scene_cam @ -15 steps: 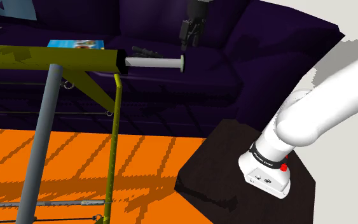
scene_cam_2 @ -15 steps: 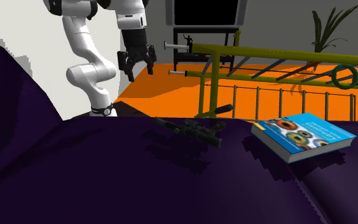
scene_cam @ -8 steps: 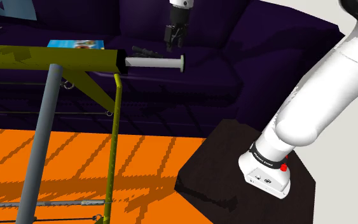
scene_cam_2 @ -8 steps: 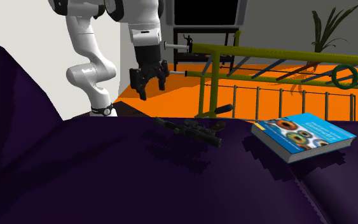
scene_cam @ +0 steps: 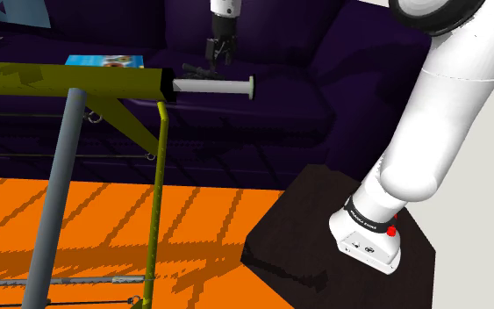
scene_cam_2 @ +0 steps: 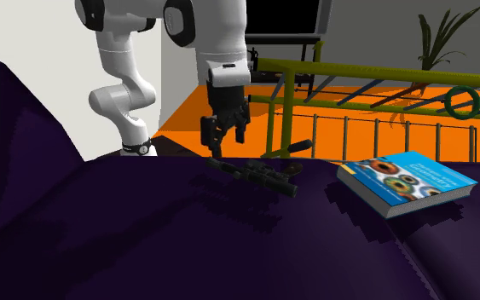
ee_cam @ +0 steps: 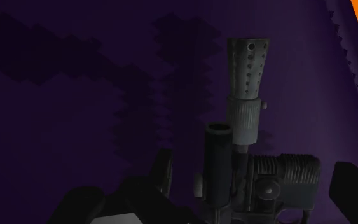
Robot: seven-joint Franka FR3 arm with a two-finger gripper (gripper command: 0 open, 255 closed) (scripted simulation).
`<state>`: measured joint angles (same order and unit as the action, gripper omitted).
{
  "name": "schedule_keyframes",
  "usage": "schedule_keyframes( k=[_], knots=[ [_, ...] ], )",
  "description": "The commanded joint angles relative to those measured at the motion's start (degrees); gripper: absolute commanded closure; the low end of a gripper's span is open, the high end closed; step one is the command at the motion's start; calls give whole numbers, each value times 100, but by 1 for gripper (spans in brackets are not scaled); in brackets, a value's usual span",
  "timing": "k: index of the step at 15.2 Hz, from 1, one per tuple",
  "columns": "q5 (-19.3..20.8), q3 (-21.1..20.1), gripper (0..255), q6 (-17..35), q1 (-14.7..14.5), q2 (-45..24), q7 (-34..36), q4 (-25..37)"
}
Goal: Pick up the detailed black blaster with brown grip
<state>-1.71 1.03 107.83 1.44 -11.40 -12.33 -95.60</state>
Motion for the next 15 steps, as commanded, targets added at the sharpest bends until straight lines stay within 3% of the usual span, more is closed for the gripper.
schedule_keyframes(
  k=[1, 9, 10, 15],
  knots=[
    [2, 9, 0, 71, 16, -135, -42, 67],
    [-5, 7, 0, 547, 15, -224, -54, -320],
    [-5, 8, 255, 548, 16, -224, -55, -321],
    [-5, 8, 255, 548, 16, -228, -55, -317]
  ],
)
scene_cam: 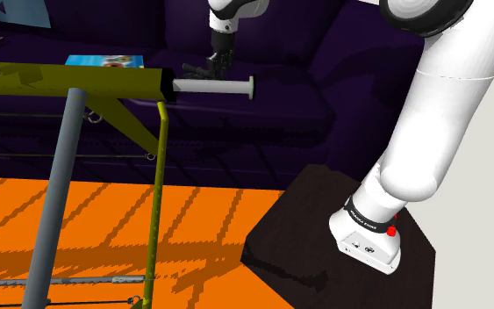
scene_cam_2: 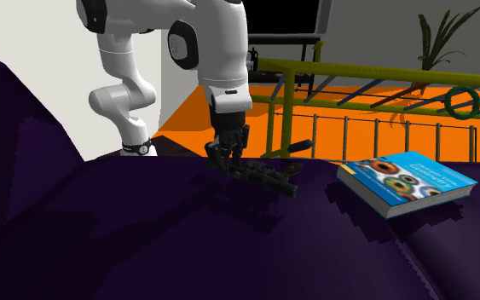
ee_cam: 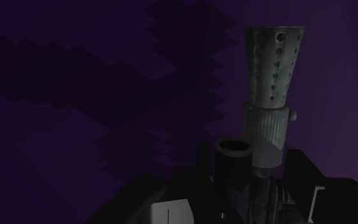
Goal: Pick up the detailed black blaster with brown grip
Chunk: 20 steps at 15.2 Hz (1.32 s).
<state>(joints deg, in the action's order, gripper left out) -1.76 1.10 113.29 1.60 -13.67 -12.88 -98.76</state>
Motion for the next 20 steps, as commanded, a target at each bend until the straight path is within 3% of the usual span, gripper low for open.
schedule_keyframes(
  k=[1, 4, 20],
  knots=[
    [0, 0, 255, 1, 0, -2, 0, -1],
    [0, 0, 255, 0, 0, 2, 1, -3],
    [13, 3, 255, -1124, 3, 128, 29, 995]
  ],
)
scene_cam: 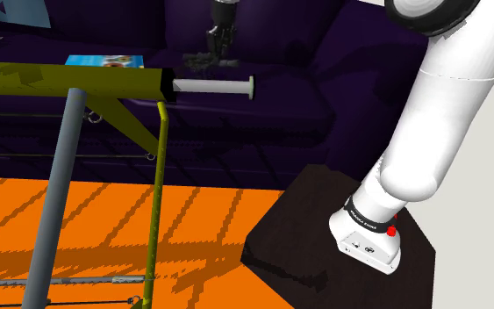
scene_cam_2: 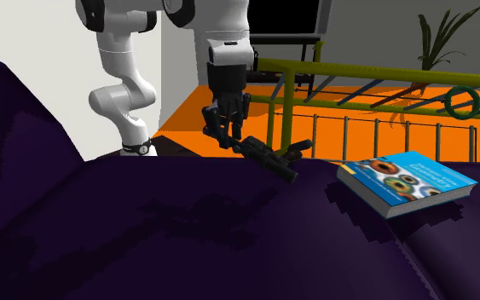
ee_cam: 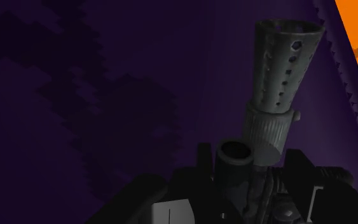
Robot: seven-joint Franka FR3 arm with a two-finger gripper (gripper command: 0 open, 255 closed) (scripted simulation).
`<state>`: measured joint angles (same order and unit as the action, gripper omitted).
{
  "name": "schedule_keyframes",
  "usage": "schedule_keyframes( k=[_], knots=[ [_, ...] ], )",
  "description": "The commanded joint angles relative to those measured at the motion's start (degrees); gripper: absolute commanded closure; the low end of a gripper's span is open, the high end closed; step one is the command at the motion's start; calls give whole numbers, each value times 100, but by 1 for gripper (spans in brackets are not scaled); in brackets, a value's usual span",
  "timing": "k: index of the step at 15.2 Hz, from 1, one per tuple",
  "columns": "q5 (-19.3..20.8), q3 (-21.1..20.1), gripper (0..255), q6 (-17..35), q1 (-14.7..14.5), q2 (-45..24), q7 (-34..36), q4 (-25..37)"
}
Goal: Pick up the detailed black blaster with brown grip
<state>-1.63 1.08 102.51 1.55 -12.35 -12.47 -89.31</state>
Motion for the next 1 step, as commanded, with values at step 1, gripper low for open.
schedule_keyframes(
  k=[1],
  knots=[
    [-1, 5, 255, -46, 8, -4, -12, 51]
  ],
)
